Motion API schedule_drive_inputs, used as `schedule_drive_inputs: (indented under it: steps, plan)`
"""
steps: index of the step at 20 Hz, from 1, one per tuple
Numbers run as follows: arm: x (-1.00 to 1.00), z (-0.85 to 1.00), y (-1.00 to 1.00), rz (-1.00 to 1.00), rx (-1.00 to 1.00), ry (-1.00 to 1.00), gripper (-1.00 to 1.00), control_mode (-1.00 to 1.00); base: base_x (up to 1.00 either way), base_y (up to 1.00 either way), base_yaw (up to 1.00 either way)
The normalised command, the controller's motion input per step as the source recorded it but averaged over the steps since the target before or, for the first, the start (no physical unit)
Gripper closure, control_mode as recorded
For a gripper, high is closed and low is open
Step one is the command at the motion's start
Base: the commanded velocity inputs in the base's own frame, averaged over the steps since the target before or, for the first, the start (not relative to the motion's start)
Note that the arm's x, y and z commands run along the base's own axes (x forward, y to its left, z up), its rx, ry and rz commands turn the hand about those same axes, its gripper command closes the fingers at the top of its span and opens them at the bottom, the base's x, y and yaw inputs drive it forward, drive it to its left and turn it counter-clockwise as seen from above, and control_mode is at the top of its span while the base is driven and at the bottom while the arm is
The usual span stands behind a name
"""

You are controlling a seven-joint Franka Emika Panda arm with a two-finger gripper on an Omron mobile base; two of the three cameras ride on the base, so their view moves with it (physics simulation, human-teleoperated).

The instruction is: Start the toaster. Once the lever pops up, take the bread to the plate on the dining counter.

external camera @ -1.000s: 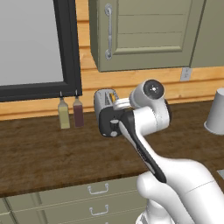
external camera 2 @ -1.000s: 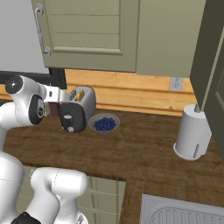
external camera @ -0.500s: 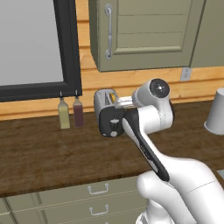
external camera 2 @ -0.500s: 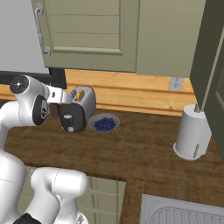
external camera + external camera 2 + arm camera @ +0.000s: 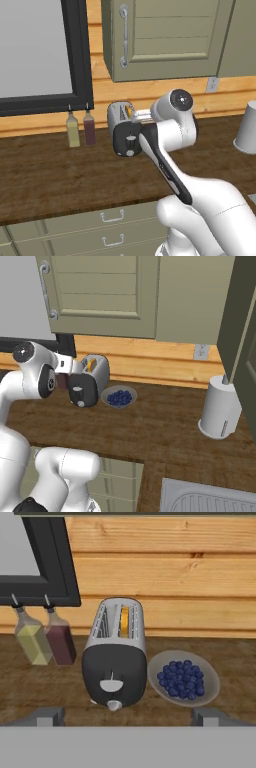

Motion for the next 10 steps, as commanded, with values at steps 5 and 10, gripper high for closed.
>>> schedule_drive_inputs:
  steps: [5, 10]
  plan:
    - [0.18, 0.0, -0.02, 0.03, 0.0, 0.0, -1.0, -1.0, 0.0, 0.0, 0.0]
    - [0.08, 0.0, -0.04, 0.02, 0.0, 0.0, -1.0, -1.0, 0.0, 0.0, 0.0]
